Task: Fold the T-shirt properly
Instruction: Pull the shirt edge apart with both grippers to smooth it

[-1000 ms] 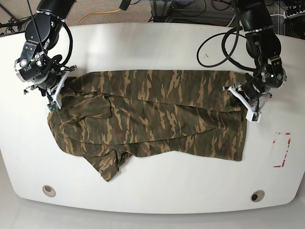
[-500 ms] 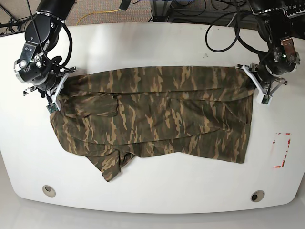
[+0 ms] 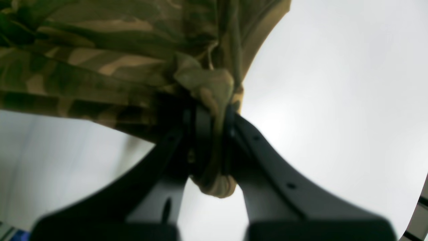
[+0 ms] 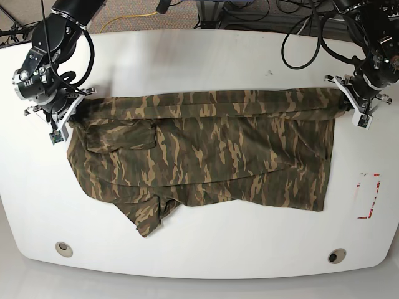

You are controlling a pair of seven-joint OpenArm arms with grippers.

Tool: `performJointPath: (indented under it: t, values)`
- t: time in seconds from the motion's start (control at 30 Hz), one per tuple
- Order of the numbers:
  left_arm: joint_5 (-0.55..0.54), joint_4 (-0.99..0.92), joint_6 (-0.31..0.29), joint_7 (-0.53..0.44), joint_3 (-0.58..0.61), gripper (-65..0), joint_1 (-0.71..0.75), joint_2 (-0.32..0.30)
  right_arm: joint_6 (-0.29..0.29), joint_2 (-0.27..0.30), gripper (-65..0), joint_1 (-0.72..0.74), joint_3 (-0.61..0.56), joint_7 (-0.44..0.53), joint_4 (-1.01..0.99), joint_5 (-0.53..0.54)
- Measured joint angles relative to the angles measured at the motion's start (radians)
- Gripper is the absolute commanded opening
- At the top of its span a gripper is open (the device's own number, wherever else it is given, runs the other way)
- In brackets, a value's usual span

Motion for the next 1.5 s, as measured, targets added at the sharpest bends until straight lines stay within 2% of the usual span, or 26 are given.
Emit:
performJointPath:
  t: [0.17, 0.3, 0.37, 0.47, 0.67, 0.83, 0.97, 1.07, 1.2, 1.3, 1.33, 1.4, 1.47, 1.5]
  values:
    - [0.003, 0.000, 0.000, 0.003, -0.006, -65.0, 0.008, -0.020, 0.000, -0.021, -65.0, -0.040, -0.002, -0.002, -0.003, -0.013]
    - [0.003, -0.006, -0.002, 0.003, -0.006, -65.0, 0.009, -0.035, 0.000, -0.003, -64.8, -0.072, -0.004, 0.007, -0.056, 0.008]
    - [-0.001, -0.008, -0.003, 0.002, -0.005, -65.0, 0.018, -0.047, 0.000, 0.005, -61.4, -0.100, -0.005, 0.008, -0.069, 0.009]
    - [-0.010, -0.010, -0.010, 0.002, -0.003, -65.0, 0.038, -0.081, 0.000, 0.016, -52.5, -0.133, -0.005, 0.006, -0.072, 0.009]
    - [-0.005, -0.010, -0.009, -0.005, -0.019, -65.0, 0.064, -0.098, 0.000, 0.019, -37.7, -0.185, -0.005, 0.014, -0.070, 0.007]
    - [0.019, -0.011, -0.006, 0.006, -0.031, -65.0, 0.070, -0.110, 0.000, 0.019, -30.6, -0.223, 0.005, 0.000, -0.071, 0.008]
    - [0.020, -0.011, -0.005, 0.002, -0.034, -65.0, 0.090, -0.136, -0.001, 0.024, -29.6, -0.275, 0.102, -0.002, -0.072, 0.151]
    - [0.056, -0.013, -0.004, 0.006, -0.034, -65.0, 0.098, -0.132, -0.003, 0.063, -29.6, -0.311, 0.119, -0.073, -0.079, 0.258]
    - [0.058, -0.013, -0.002, 0.001, -0.033, -65.0, 0.096, -0.132, -0.008, 0.077, -29.6, -0.330, 0.117, -0.090, -0.077, 0.541]
    - [0.059, -0.011, -0.002, 0.000, -0.030, -65.0, 0.096, -0.132, -0.003, 0.077, -29.8, -0.352, 0.118, -0.103, -0.072, 0.669]
    - [0.058, -0.010, -0.002, 0.002, -0.029, -62.9, 0.096, -0.132, -0.005, 0.080, -29.8, -0.365, 0.118, -0.103, -0.072, 0.719]
    - [0.058, -0.008, -0.002, 0.002, -0.029, -54.7, 0.093, -0.132, -0.005, 0.080, -29.8, -0.380, 0.118, -0.109, -0.073, 0.789]
    - [0.051, -0.008, -0.003, 0.003, -0.029, -47.2, 0.080, -0.124, -0.004, 0.083, -30.0, -0.382, 0.118, -0.112, -0.074, 0.829]
    - [0.042, -0.002, -0.005, 0.007, -0.031, -45.6, 0.069, -0.114, -0.004, 0.091, -30.0, -0.381, 0.118, -0.113, -0.075, 0.831]
